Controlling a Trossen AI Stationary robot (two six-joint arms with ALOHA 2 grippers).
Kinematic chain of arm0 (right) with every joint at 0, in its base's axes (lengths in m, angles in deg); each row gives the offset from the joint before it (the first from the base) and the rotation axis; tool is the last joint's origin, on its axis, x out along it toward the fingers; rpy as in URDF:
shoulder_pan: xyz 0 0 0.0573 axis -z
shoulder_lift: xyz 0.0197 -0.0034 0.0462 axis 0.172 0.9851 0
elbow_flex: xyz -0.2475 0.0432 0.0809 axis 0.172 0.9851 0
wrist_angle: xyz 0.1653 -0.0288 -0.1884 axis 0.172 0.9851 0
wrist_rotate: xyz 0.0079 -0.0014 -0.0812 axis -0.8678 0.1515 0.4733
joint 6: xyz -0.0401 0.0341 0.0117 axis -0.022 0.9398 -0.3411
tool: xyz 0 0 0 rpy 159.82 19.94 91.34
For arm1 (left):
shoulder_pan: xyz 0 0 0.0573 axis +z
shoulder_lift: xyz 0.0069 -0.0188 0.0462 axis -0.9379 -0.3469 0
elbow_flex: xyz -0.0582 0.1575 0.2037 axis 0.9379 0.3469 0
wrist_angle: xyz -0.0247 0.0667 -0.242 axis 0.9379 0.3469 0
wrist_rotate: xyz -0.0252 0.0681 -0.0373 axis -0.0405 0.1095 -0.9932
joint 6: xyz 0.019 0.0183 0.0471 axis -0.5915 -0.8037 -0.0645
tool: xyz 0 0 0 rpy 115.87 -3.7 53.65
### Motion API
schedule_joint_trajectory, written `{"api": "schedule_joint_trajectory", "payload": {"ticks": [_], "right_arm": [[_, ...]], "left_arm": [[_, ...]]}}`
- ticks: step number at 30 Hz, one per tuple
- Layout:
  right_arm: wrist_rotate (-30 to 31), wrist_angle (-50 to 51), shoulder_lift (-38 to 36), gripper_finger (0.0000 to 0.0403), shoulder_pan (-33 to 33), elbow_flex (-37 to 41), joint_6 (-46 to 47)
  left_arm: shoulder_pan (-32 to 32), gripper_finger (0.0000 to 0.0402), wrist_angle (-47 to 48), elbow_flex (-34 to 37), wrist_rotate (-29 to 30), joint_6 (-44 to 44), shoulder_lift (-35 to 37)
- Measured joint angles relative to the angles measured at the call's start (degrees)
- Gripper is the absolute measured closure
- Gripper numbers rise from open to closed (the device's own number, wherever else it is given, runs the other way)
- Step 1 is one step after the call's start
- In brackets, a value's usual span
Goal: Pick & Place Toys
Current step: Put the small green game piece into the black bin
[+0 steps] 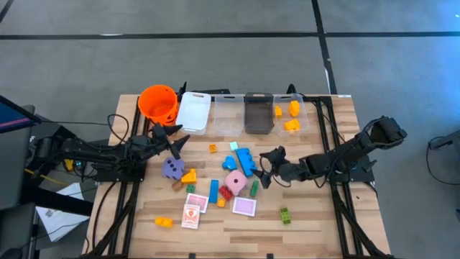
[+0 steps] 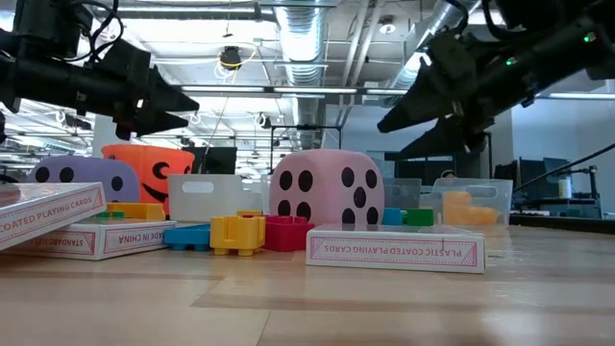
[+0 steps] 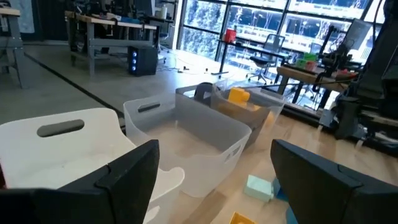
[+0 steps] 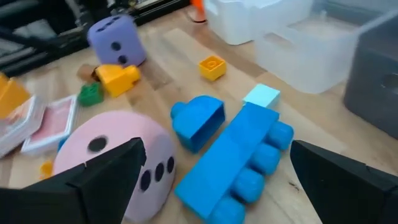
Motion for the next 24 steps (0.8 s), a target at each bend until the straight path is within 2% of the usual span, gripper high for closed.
{"api": "schedule_joint_trajectory", "payload": {"ticks": [4, 14, 24], "right_arm": [[-0.1, -0.2, 0.0, 0.0003, -1.6, 0.0, -4.1], [0.1, 0.7, 0.0, 0.0003, -7.5, 0.0, -7.6], [0.0, 0.8, 0.0, 0.0003, -10.7, 0.6, 0.4]], "left_arm": [[0.0, 0.0101, 2.1, 0.0, -0.2, 0.1, 0.0], [0.0, 0.0101, 3.0, 0.0, -0.1, 0.0, 0.0], [0.0, 0.0101, 3.0, 0.0, 0.1, 0.4, 0.0]]}}
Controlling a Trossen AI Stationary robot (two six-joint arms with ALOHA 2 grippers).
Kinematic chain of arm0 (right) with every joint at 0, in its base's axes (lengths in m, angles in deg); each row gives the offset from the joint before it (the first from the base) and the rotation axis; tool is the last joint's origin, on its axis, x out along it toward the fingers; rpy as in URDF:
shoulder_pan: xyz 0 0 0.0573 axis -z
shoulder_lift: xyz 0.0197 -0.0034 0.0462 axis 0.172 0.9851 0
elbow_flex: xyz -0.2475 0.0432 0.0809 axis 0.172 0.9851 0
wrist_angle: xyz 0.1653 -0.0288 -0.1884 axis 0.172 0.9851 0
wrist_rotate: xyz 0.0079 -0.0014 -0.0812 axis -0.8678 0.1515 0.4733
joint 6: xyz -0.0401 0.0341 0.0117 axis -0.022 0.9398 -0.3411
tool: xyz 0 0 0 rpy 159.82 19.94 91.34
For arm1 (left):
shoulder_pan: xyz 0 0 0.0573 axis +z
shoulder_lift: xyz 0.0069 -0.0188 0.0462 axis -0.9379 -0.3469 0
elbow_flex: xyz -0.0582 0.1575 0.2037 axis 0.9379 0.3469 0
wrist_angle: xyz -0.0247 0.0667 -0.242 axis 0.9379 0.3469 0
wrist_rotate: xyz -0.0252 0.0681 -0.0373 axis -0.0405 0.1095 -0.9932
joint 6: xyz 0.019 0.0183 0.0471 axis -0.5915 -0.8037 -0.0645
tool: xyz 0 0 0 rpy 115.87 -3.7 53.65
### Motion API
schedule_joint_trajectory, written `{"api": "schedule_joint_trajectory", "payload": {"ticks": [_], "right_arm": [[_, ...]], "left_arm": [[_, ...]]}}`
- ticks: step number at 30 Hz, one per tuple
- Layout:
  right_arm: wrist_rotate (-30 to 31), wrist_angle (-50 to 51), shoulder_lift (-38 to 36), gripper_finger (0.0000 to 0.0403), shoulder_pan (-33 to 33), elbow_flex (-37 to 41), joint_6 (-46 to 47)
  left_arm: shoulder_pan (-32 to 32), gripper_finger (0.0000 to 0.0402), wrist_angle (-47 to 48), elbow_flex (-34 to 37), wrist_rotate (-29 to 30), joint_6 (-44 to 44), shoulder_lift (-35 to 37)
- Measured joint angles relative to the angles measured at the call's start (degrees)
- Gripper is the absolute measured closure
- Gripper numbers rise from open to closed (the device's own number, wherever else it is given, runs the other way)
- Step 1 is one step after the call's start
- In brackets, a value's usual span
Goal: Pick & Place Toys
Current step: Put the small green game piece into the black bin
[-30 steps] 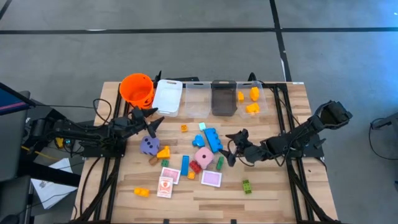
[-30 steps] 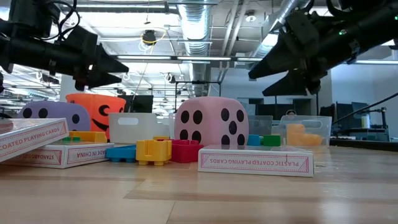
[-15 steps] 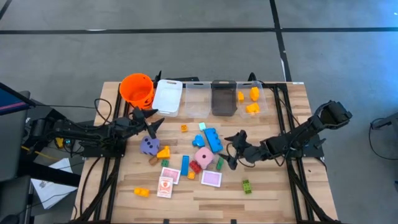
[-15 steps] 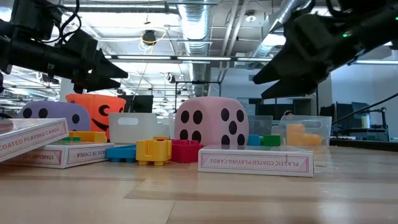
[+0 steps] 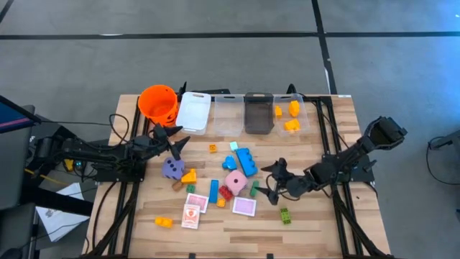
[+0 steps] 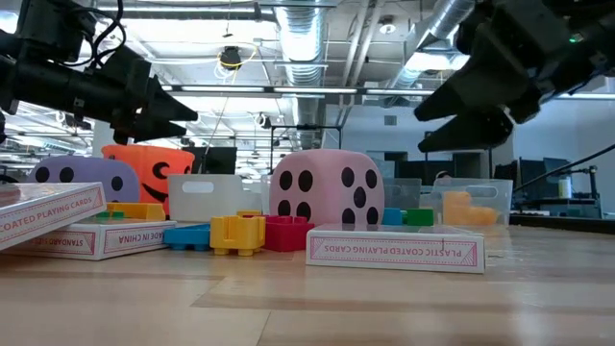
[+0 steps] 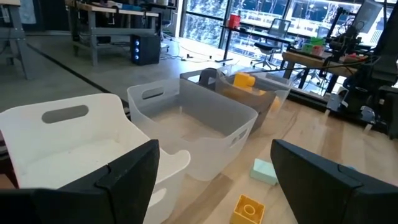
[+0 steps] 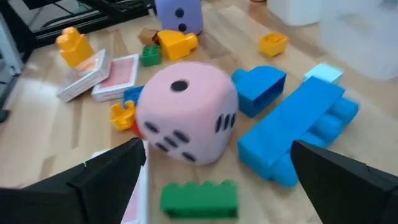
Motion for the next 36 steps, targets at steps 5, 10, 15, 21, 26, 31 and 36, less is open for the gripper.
{"api": "schedule_joint_trajectory", "payload": {"ticks": [5, 10, 15, 21, 26, 31, 36], "right_arm": [[0.0, 0.0, 0.0, 0.0003, -0.9, 1.1, 5.2], [0.0, 0.0, 0.0, 0.0003, -0.9, 1.6, 6.3], [0.1, -0.2, 0.0, 0.0003, -0.9, 1.6, 5.5], [1.5, -2.3, 2.6, 0.0003, -1.0, -1.0, 2.2], [1.5, -7.7, 10.1, 0.0003, -1.3, -7.8, -9.0], [4.8, 8.4, 14.1, 0.0003, -1.3, -14.4, -5.2], [5.0, 18.1, 14.1, 0.0003, -1.3, -16.2, 3.3]], "left_arm": [[0.0, 0.0101, 0.0, 0.0, 0.0, 0.0, 0.0], [0.0, 0.0101, -0.3, 0.0, 0.0, 0.0, 0.0], [0.0, 0.0101, -0.3, 0.0, 0.0, 0.0, 0.0], [0.0, 0.0101, -0.1, 0.0, -0.1, -0.4, 0.0], [0.0, 0.0101, -0.2, 0.0, -0.1, -0.5, 0.0], [0.0, 0.0101, 0.0, 0.0, -0.2, -0.4, 0.0], [0.0, 0.0101, 0.0, 0.0, -0.3, -0.1, 0.0]]}}
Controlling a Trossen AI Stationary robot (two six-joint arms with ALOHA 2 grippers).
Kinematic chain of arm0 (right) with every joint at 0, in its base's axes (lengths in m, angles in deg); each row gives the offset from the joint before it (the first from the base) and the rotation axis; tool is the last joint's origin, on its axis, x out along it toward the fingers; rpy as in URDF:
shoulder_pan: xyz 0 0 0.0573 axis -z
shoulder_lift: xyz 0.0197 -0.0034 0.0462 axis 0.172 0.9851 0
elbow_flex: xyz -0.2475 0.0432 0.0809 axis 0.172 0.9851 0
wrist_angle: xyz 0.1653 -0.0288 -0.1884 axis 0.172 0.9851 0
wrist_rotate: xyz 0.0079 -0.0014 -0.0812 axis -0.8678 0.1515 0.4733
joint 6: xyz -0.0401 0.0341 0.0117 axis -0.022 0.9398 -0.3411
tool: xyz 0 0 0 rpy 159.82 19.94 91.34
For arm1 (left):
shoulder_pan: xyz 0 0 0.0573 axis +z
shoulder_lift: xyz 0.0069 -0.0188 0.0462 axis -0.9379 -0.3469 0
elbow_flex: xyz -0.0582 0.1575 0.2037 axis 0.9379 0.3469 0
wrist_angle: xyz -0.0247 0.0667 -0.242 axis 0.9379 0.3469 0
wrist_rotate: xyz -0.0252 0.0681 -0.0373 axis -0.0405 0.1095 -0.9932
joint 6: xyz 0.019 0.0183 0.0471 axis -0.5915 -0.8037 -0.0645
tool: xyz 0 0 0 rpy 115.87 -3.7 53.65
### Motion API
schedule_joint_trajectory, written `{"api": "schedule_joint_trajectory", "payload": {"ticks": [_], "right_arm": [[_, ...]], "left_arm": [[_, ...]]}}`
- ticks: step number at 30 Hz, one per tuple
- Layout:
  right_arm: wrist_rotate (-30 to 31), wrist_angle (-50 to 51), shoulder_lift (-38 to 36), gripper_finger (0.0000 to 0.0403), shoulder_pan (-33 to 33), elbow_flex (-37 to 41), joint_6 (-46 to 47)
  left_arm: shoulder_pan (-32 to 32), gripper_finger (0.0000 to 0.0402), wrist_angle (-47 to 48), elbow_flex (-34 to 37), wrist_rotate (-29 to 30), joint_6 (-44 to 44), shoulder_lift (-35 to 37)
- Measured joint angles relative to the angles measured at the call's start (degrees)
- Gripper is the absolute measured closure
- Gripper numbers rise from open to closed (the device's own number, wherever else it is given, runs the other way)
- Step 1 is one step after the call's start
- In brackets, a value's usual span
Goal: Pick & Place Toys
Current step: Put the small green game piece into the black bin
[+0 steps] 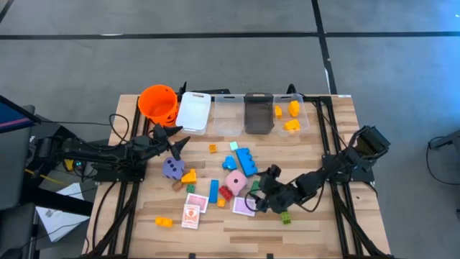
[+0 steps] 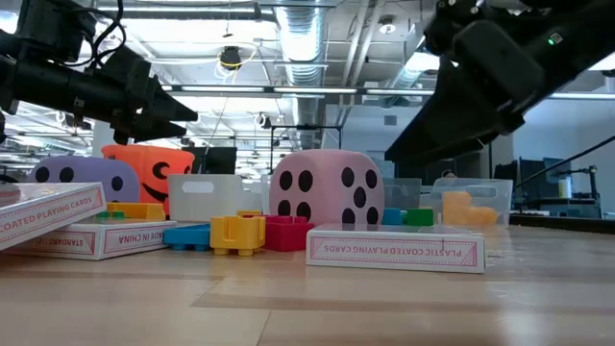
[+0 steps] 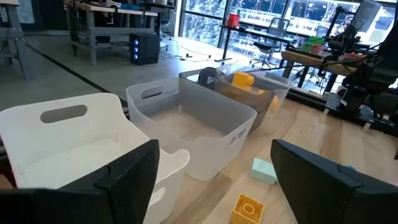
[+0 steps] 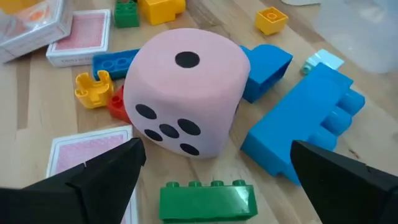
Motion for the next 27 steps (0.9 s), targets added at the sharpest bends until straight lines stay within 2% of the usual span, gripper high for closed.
{"api": "schedule_joint_trajectory", "payload": {"ticks": [11, 14, 20, 27], "right_arm": [[-3.0, 0.2, 0.0, 0.0003, 0.0, 0.1, 1.3], [-3.8, 1.7, 0.0, 0.0003, 0.0, 0.1, 2.0], [-4.5, 8.4, 0.0, 0.0003, 0.8, 0.1, 9.0], [-5.6, 8.4, 0.0, 0.0003, 0.8, 0.1, 8.9]], "left_arm": [[0.0, 0.0101, 0.0, 0.0, 0.0, 0.1, 0.0], [0.0, 0.0101, 0.0, 0.0, 0.0, 0.1, 0.0], [0.0, 0.0101, 0.0, 0.0, 0.3, 0.1, 0.0], [0.0, 0.0101, 0.0, 0.0, 0.3, 0.1, 0.0]]}}
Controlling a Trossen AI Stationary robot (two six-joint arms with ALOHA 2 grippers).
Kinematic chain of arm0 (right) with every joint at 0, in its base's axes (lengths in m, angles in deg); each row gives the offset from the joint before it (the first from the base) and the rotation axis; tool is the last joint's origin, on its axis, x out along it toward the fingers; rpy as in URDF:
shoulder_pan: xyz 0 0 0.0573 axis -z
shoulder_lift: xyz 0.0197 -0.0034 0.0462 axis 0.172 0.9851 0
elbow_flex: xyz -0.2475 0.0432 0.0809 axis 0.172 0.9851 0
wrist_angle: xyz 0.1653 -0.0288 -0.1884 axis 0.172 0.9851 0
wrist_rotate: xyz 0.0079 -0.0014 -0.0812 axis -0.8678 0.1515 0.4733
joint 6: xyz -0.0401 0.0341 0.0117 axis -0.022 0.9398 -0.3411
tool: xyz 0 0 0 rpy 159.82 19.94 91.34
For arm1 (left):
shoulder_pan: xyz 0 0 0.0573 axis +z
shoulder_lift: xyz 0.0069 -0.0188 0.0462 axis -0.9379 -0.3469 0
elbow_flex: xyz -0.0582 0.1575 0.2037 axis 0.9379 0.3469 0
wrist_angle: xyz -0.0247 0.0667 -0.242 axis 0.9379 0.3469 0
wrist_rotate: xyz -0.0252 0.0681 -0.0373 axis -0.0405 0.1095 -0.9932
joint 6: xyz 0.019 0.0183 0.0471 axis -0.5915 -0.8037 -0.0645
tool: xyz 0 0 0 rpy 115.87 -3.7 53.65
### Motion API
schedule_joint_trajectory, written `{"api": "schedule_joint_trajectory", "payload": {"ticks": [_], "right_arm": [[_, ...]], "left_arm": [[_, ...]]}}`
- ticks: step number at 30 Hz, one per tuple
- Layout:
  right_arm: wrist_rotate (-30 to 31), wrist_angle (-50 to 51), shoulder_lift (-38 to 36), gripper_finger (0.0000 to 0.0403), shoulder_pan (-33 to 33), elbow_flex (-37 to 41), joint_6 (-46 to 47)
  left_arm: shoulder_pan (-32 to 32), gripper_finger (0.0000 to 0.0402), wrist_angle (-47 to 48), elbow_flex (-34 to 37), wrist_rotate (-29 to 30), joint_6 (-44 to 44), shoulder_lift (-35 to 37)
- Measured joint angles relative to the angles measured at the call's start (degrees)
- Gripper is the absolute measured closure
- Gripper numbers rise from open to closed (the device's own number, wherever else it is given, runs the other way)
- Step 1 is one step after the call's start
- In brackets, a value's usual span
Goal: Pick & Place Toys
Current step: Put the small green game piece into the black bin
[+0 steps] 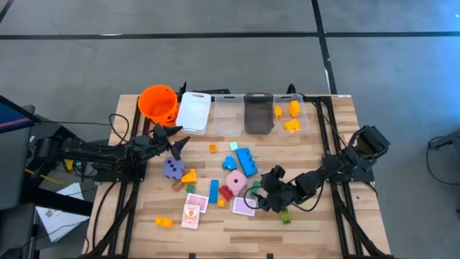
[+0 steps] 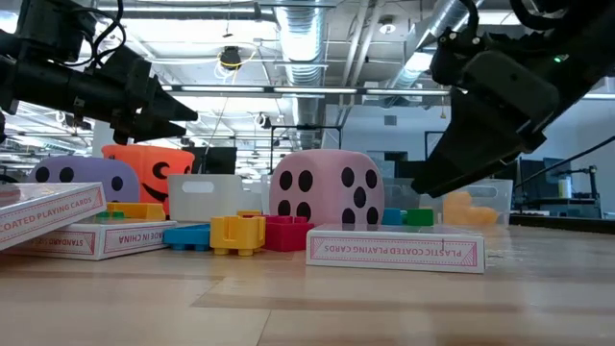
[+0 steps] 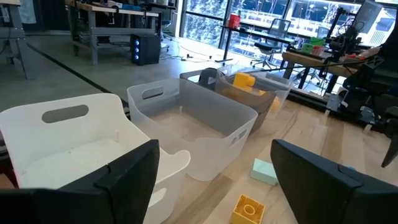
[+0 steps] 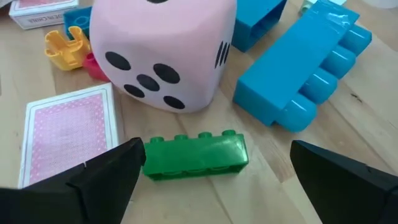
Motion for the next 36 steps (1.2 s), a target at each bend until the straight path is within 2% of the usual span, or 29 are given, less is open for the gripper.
{"api": "schedule_joint_trajectory", "payload": {"ticks": [6, 13, 15, 23, 36], "right_arm": [[-0.8, -1.0, 2.1, 0.0003, 0.1, 0.0, -1.3], [-1.3, -7.5, 8.4, 0.0003, 1.0, -1.7, -9.2], [-1.4, -5.0, 8.6, 0.0003, 1.7, -2.2, -9.2], [-1.3, -5.4, 7.9, 0.0003, 3.9, -2.9, -9.1], [-2.7, -5.7, 7.9, 0.0003, 3.9, -2.9, -7.6]], "left_arm": [[0.0, 0.0101, 0.0, 0.0, 0.0, 0.0, 0.0], [0.0, 0.0101, 0.0, 0.0, -0.1, 0.0, 0.0], [0.0, 0.0101, 0.0, 0.0, -0.1, 0.0, 0.0], [0.0, 0.0101, 0.1, 0.0, -0.3, -0.1, 0.0], [0.0, 0.0101, 0.0, 0.0, -0.2, 0.0, 0.0]]}}
